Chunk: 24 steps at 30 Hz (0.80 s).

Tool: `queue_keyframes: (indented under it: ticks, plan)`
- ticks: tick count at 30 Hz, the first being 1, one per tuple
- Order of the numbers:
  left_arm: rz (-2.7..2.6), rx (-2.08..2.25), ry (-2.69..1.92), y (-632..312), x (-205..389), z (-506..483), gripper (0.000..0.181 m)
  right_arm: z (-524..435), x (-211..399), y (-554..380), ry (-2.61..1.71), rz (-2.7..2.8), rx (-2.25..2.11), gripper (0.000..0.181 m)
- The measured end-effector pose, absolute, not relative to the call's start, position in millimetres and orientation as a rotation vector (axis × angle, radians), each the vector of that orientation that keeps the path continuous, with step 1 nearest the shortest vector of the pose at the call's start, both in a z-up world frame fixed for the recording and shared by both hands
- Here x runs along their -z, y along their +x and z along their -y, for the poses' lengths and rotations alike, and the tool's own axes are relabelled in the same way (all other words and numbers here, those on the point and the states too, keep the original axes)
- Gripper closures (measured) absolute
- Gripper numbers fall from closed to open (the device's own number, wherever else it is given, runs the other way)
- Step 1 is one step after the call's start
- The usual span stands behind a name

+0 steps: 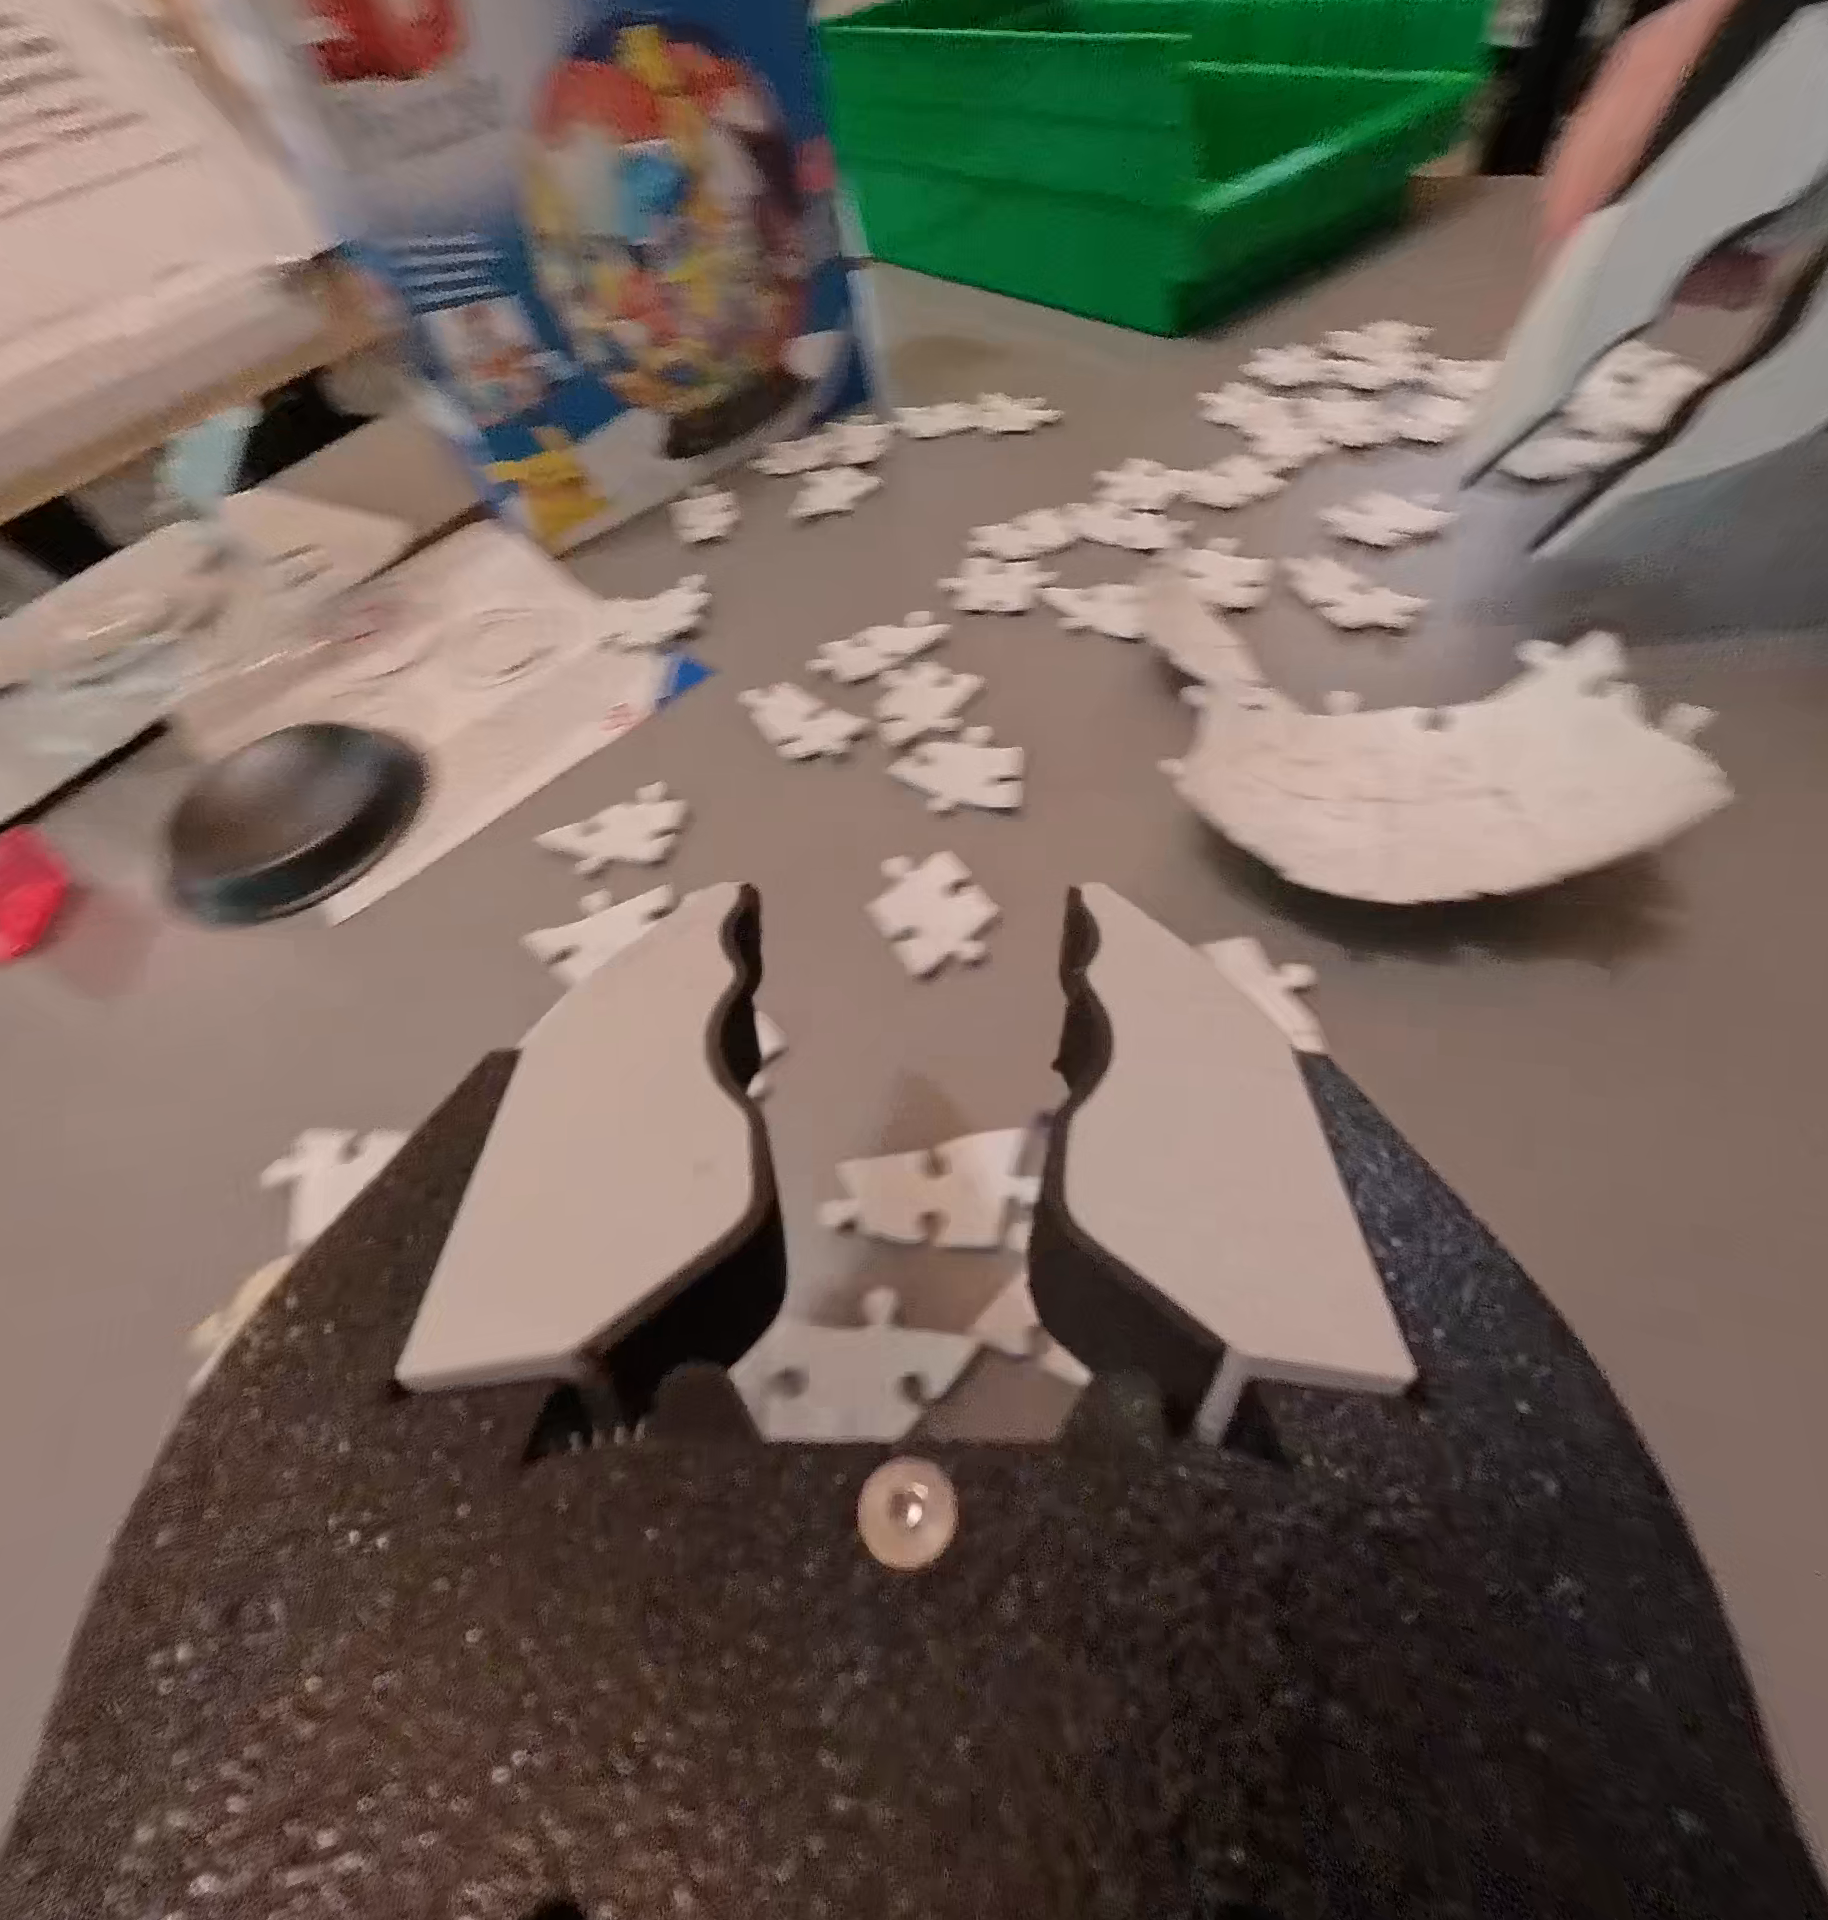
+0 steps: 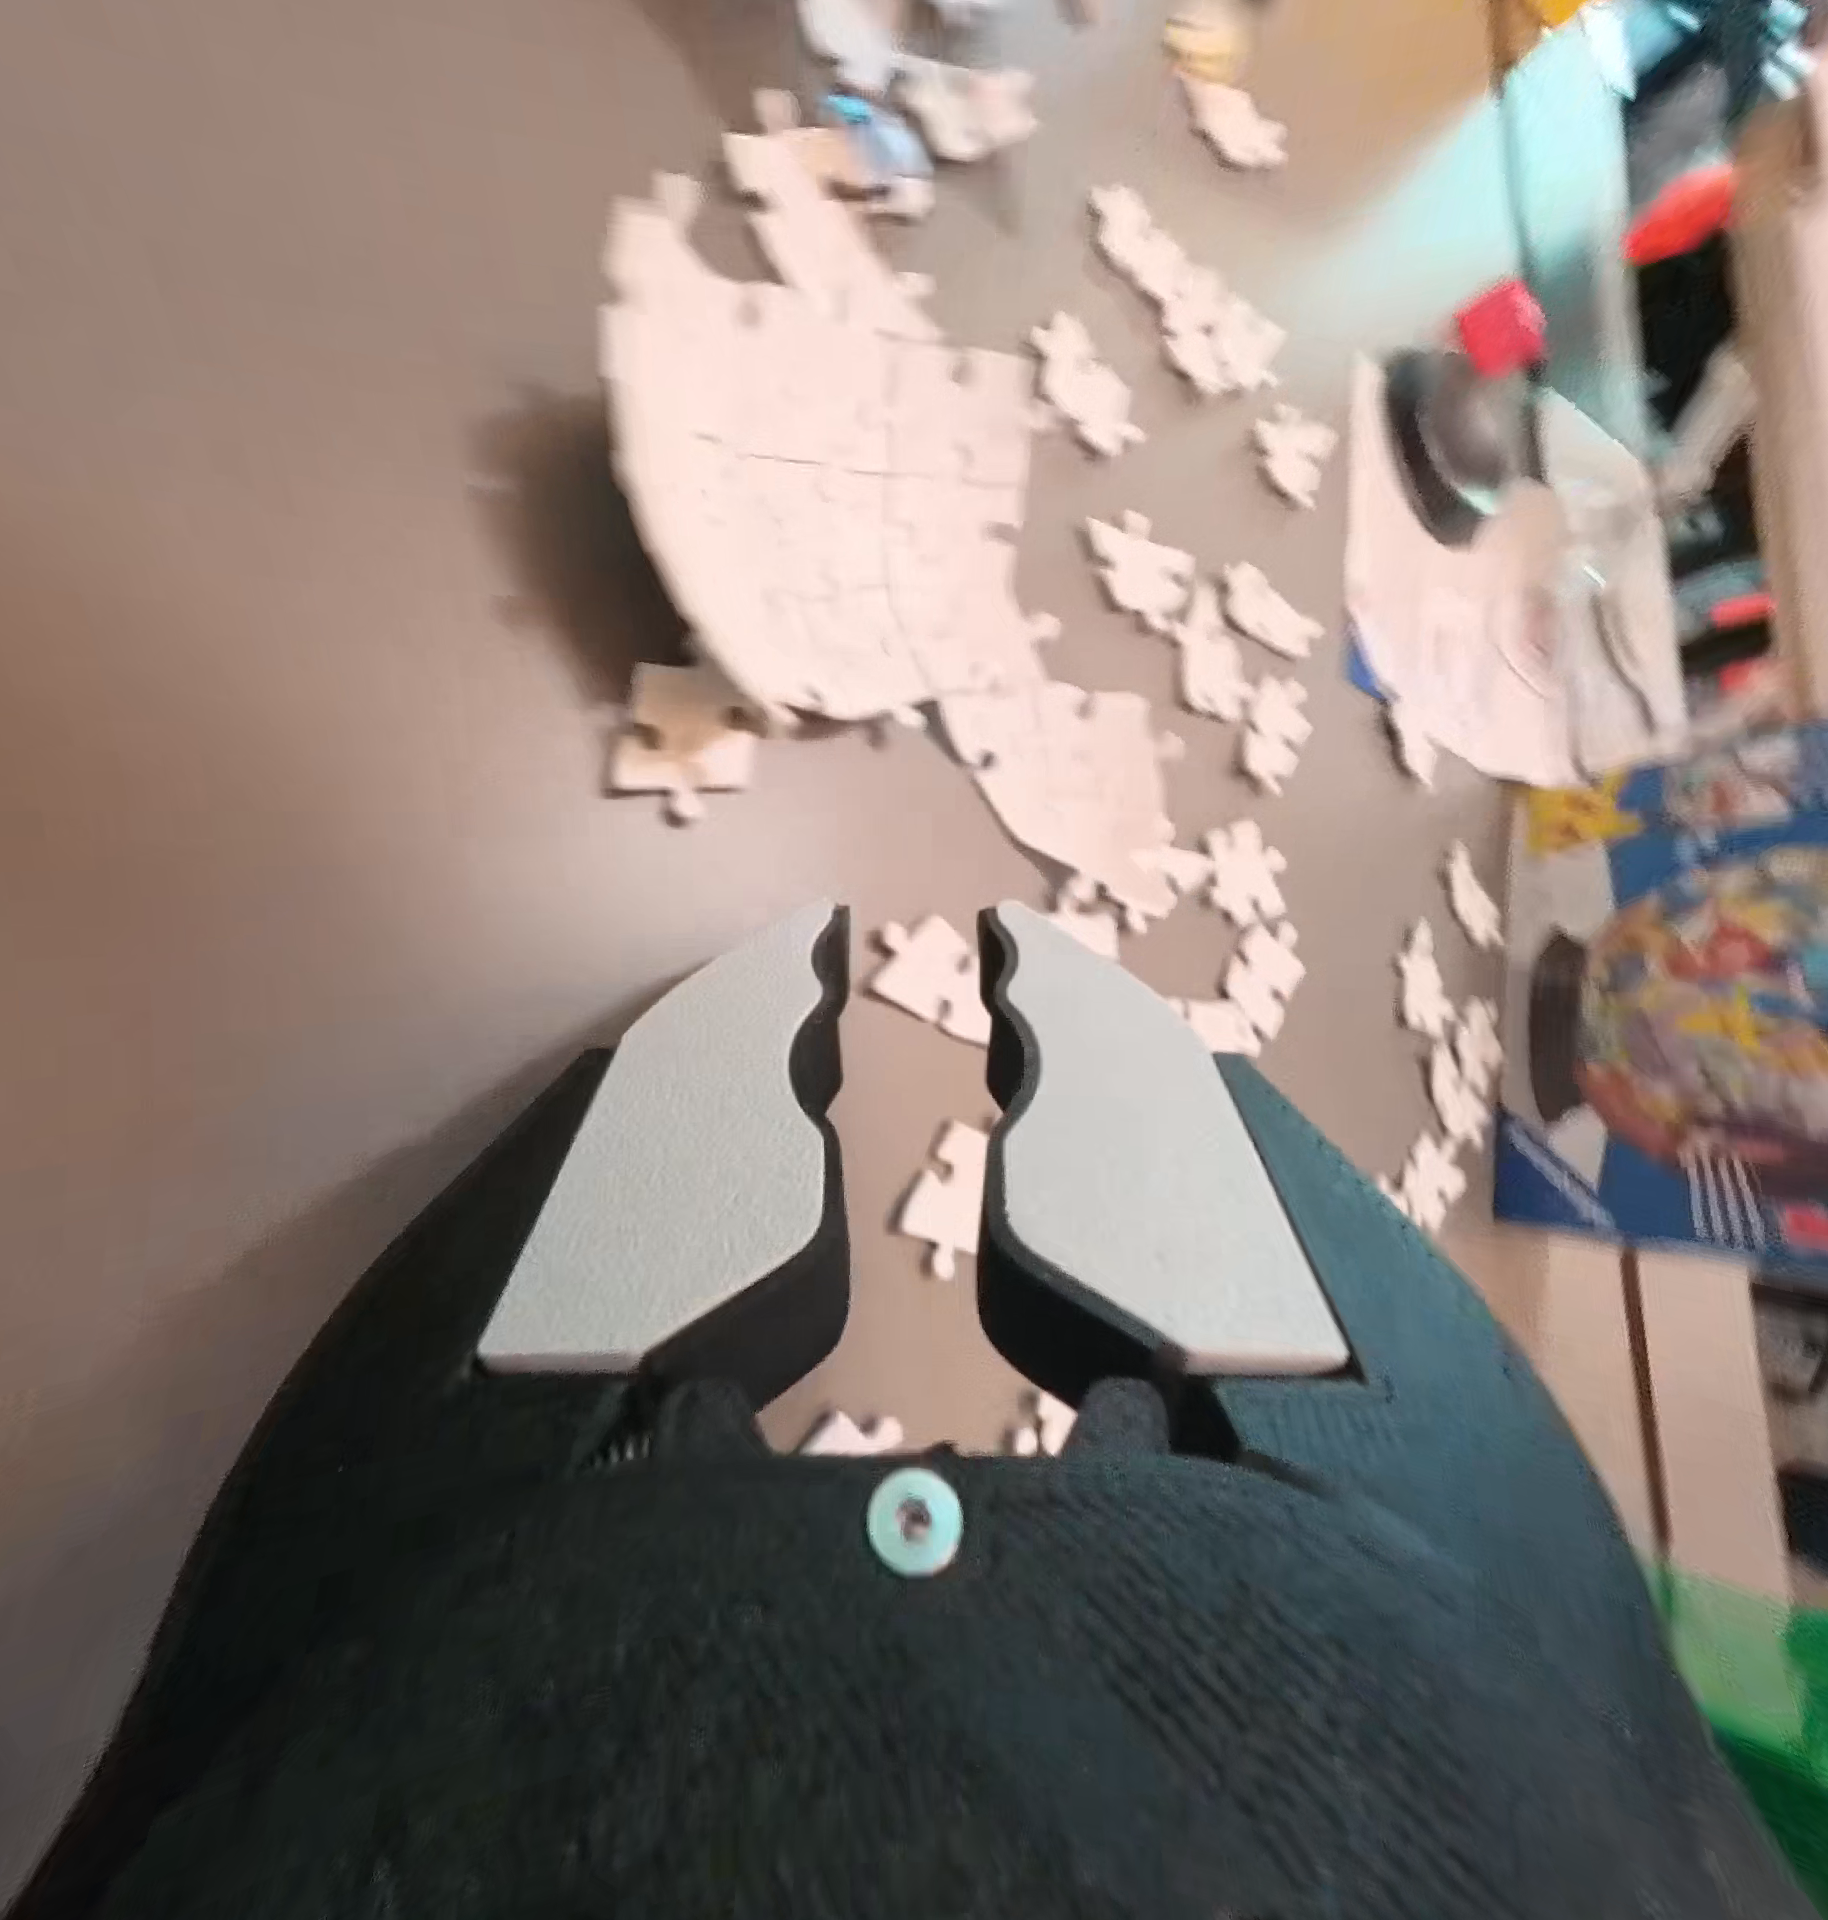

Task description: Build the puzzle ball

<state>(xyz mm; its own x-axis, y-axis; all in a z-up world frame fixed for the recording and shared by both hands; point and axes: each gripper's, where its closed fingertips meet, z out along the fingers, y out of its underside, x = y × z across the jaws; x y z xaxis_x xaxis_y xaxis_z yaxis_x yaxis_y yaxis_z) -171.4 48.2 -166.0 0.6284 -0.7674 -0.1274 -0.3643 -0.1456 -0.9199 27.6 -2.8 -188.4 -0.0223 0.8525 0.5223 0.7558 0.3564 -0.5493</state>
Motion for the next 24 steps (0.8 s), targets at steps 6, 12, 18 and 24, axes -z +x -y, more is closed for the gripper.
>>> queue_keyframes:
  ticks: [6,12,18,24]
  plan:
    - [-0.569,0.262,-1.64,-239.1,132.4,-80.4,0.114,-50.7,160.2,45.2,-1.654,1.256,-0.226,0.145]
    - [-0.299,0.002,-1.836,-328.9,155.9,-93.3,0.112,-79.0,172.7,61.2,-1.836,0.809,-0.358,0.141]
    - [-0.233,0.108,-2.031,-339.2,181.9,-95.9,0.108,-94.9,171.3,82.9,-1.904,0.61,-0.349,0.133]
    - [-0.266,0.146,-2.153,-335.1,199.3,-98.7,0.105,-100.0,173.0,89.9,-1.943,0.539,-0.391,0.125]
